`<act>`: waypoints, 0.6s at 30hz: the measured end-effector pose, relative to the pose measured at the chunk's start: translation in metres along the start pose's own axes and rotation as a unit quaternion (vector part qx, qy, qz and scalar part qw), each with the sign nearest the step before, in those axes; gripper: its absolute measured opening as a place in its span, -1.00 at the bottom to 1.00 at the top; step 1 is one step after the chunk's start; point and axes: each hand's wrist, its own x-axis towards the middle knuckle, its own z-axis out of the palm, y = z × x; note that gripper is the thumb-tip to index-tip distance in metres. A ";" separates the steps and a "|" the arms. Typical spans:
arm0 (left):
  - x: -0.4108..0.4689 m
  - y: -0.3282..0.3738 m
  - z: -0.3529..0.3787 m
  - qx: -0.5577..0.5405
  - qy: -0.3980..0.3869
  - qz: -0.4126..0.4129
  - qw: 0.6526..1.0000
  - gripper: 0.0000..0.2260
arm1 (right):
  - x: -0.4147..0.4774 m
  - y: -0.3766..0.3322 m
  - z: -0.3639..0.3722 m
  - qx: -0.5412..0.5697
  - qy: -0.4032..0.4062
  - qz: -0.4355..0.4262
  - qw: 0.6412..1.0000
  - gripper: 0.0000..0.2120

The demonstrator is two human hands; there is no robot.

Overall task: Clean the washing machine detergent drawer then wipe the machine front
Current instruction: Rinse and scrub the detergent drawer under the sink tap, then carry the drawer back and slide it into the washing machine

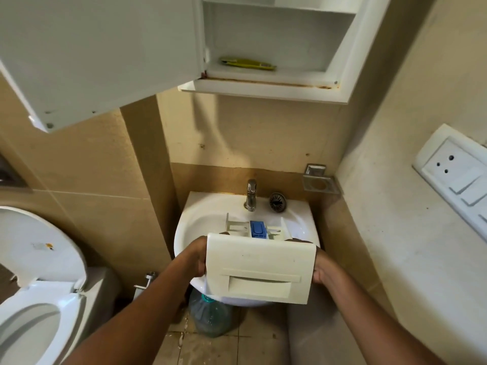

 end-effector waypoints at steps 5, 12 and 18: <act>-0.003 -0.010 -0.002 0.006 0.030 0.045 0.999 -0.64 | -0.007 -0.002 0.007 -0.021 -0.006 -0.004 1.000 -0.76; -0.016 -0.025 -0.028 -0.028 0.008 0.054 0.998 -0.63 | -0.020 0.009 0.025 -0.037 -0.025 -0.021 0.999 -0.75; -0.042 -0.061 -0.060 -0.108 0.012 0.045 0.993 -0.56 | -0.027 0.024 0.058 -0.057 -0.076 0.013 0.995 -0.67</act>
